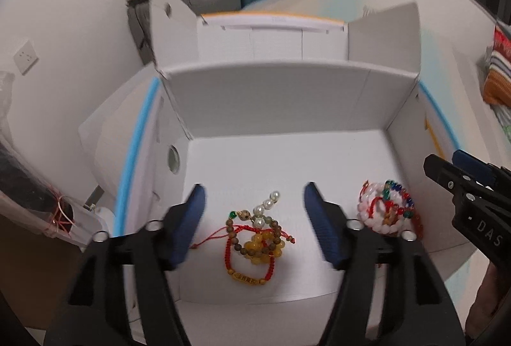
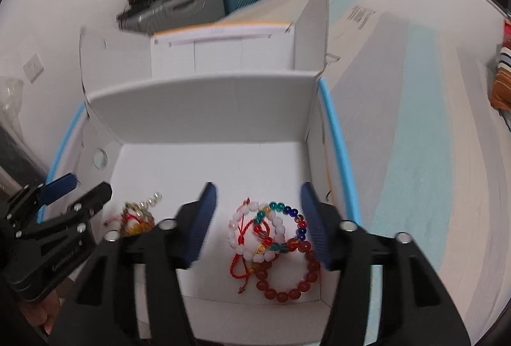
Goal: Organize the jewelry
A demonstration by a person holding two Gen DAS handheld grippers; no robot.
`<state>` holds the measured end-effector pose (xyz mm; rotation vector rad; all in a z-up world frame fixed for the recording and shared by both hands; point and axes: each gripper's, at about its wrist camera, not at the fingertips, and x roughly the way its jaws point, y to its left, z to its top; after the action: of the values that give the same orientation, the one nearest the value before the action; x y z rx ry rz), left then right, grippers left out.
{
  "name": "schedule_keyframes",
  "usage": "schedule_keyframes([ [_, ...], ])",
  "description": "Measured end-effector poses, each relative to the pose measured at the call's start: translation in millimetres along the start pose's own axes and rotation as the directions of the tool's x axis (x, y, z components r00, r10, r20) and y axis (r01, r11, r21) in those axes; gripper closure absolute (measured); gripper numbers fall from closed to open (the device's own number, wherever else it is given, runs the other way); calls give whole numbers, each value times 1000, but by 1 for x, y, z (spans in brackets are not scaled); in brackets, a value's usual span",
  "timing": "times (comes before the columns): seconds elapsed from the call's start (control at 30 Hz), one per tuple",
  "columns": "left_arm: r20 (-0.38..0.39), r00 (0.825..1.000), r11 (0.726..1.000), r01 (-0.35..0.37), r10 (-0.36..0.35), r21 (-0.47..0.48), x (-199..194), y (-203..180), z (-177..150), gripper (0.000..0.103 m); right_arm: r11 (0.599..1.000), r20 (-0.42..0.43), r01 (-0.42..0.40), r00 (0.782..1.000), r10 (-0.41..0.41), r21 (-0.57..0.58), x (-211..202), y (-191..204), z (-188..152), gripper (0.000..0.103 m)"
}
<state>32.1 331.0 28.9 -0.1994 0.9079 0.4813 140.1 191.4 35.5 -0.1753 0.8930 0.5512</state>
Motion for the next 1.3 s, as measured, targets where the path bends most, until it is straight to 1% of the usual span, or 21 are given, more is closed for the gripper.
schedule_keyframes([
  [0.03,17,1000,1000,4,-4,-5,-7,1,-1,27,1000,10,-1,1000,1,3,-5,0,1,41],
  [0.07,30,1000,1000,3,-2,-10,-13,1,-2,21,1000,23,0,1000,0,7,-11,-1,1,33],
  [0.13,55,999,1000,2,-1,-21,-25,4,-4,18,1000,55,4,998,-5,17,-25,-2,-1,26],
  [0.2,69,998,999,8,-5,-32,-33,9,-8,11,1000,72,8,997,-9,15,-36,-2,-3,23],
  [0.33,84,996,999,1,3,-51,-45,17,-17,8,1000,104,21,994,-21,6,-54,2,-11,14],
  [0.4,97,995,999,-2,7,-51,-53,20,-23,6,1000,113,25,993,-25,0,-63,2,-16,13],
  [0.47,105,994,999,-5,10,-49,-60,21,-29,6,1000,123,24,992,-23,-4,-70,4,-22,10],
  [0.87,142,990,1000,12,-8,-24,-95,16,-68,6,999,143,40,989,-41,6,-102,5,-64,9],
  [0.93,150,989,1000,5,-2,-24,-100,16,-76,6,997,145,73,987,-73,1,-105,7,-69,9],
  [1.23,149,989,999,23,-18,-30,-104,17,-93,6,997,144,81,986,-79,-6,-115,9,-91,9],
  [1.3,139,990,999,20,-16,-26,-102,15,-95,6,997,145,81,986,-79,-7,-116,9,-94,9],
])
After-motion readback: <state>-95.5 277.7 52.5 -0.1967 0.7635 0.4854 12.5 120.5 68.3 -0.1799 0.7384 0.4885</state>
